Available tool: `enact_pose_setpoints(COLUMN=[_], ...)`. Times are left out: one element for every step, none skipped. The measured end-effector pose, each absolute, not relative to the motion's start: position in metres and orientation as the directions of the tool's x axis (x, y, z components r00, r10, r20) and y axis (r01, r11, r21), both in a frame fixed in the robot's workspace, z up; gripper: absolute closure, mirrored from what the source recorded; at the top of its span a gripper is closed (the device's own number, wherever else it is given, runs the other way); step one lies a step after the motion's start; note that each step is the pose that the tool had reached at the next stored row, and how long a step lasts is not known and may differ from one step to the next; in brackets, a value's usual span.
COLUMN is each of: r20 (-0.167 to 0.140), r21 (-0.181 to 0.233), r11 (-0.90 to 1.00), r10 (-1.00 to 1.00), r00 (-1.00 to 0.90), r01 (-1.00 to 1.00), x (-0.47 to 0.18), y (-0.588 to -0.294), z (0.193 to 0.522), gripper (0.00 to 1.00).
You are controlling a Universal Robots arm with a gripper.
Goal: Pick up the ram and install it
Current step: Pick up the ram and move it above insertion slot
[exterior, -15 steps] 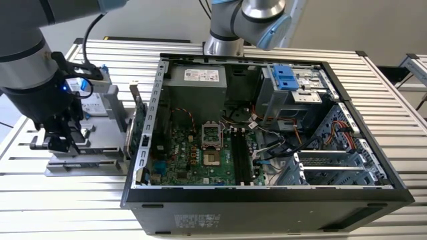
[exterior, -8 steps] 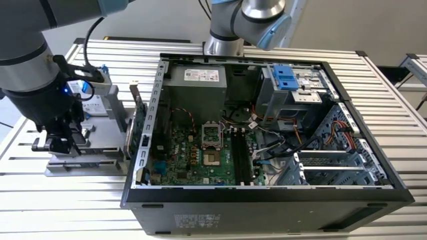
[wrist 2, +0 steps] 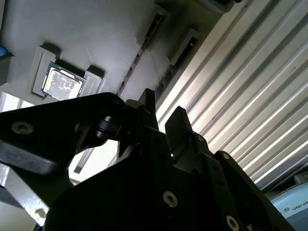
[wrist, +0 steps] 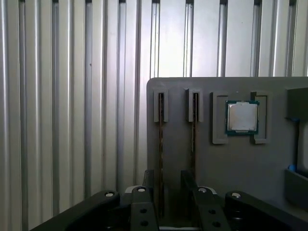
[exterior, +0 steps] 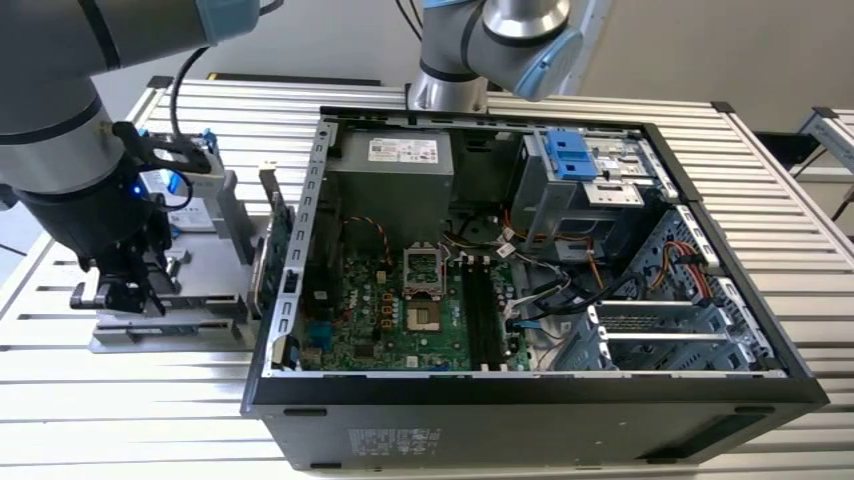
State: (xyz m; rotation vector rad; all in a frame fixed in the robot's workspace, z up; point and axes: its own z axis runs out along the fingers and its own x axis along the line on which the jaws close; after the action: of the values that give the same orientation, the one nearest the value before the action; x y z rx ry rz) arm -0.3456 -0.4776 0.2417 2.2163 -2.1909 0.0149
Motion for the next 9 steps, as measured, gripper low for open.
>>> enact_pose_setpoints(r20=[0.025, 0.024, 0.024, 0.025, 0.025, 0.025, 0.024, 0.024, 0.025], r21=[0.011, 0.011, 0.011, 0.011, 0.011, 0.011, 0.011, 0.011, 0.011], r11=[-0.012, -0.013, -0.013, -0.014, -0.015, -0.016, -0.017, -0.018, -0.019], r10=[-1.000, -1.000, -1.000, -1.000, -1.000, -1.000, -1.000, -1.000, -1.000], r00=[0.012, 0.013, 0.014, 0.014, 0.015, 0.016, 0.017, 0.018, 0.020], r01=[-1.000, -1.000, -1.000, -1.000, -1.000, -1.000, -1.000, -1.000, -1.000], x=[-0.3456, -0.3456, -0.3456, -0.3457, -0.3456, -0.3456, -0.3457, -0.3457, -0.3458], y=[-0.4776, -0.4776, -0.4776, -0.4777, -0.4778, -0.4779, -0.4779, -0.4780, -0.4781], z=[0.2405, 0.2394, 0.2383, 0.2373, 0.2362, 0.2352, 0.2339, 0.2328, 0.2316], gripper=[0.00, 0.00, 0.00, 0.00, 0.00, 0.00, 0.00, 0.00, 0.00])
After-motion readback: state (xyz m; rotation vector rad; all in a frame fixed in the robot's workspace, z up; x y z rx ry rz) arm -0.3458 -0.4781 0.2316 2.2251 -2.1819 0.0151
